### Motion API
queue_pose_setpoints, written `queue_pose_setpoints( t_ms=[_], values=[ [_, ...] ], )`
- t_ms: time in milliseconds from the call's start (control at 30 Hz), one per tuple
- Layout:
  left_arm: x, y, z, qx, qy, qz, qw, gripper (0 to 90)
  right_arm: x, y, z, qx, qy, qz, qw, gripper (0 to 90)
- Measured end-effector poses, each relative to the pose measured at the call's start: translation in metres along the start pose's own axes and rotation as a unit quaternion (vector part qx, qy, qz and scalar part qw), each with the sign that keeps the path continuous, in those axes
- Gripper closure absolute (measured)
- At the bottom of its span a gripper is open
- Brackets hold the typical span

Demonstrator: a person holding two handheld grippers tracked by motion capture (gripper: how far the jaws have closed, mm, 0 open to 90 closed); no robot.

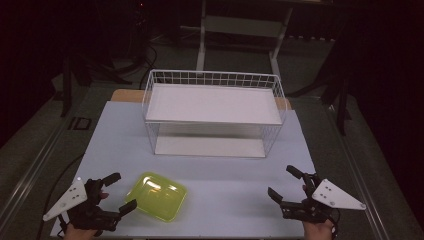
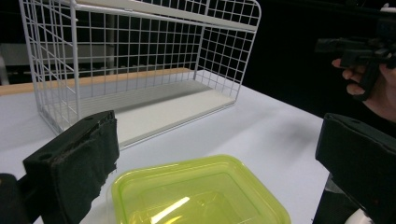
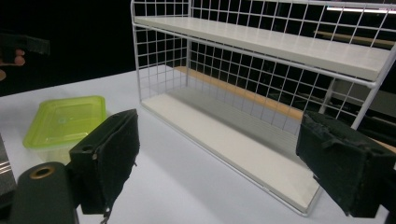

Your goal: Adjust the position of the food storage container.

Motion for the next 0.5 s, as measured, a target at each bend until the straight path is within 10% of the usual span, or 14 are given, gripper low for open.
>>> queue_pose_setpoints(
  t_ms=[500],
  values=[
    [0.0031, 0.0078, -0.0065, -0.019, 0.0, 0.008, 0.9998, 0.3, -0.0025, 0.0098, 0.0005, -0.015, -0.012, -0.002, 0.9998, 13.7]
  ],
)
Point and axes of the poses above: each handheld gripper's, and its own axes: x roughly backward along the jaws, y roughly out of its top, z roughly to its left, the point moved 8 cm from there along -x, roughly forward along the jaws, and after that the axes turned 3 degrees about x, right-handed, at the moved point
